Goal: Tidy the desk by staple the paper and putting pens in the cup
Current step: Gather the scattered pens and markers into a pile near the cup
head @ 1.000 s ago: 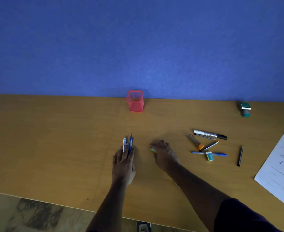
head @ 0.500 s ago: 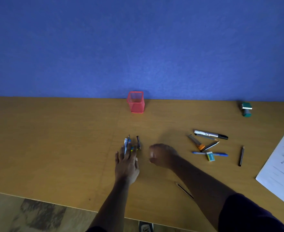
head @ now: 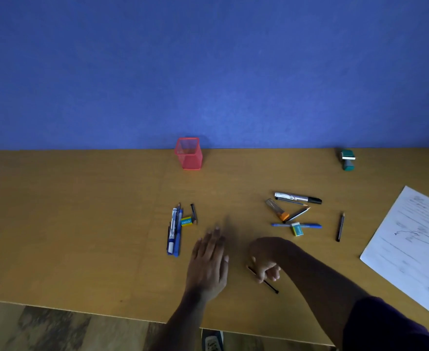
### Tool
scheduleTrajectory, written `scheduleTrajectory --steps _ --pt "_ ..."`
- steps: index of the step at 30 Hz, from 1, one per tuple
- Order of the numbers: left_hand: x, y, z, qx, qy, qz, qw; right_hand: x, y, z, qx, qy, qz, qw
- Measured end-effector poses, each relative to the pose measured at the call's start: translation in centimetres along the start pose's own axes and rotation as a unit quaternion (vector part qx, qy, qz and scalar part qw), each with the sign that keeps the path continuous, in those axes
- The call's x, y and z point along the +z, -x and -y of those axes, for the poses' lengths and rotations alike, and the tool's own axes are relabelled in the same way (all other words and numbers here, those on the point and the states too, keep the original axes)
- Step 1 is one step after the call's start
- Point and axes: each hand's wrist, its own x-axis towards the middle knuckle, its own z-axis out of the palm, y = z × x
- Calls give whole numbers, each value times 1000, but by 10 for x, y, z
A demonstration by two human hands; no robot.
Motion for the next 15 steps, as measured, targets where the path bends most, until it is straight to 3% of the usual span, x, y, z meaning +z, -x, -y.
scheduleTrajectory --steps 6,12,15 --pt "14 28 -7 39 50 13 998 1 -18 31 -40 -133 -100 985" --pt "8 30 0 -28 52 7 998 4 -41 62 -112 -250 -168 947" --pt "1 28 13 -28 15 21 999 1 -39 52 -152 -233 -181 943"
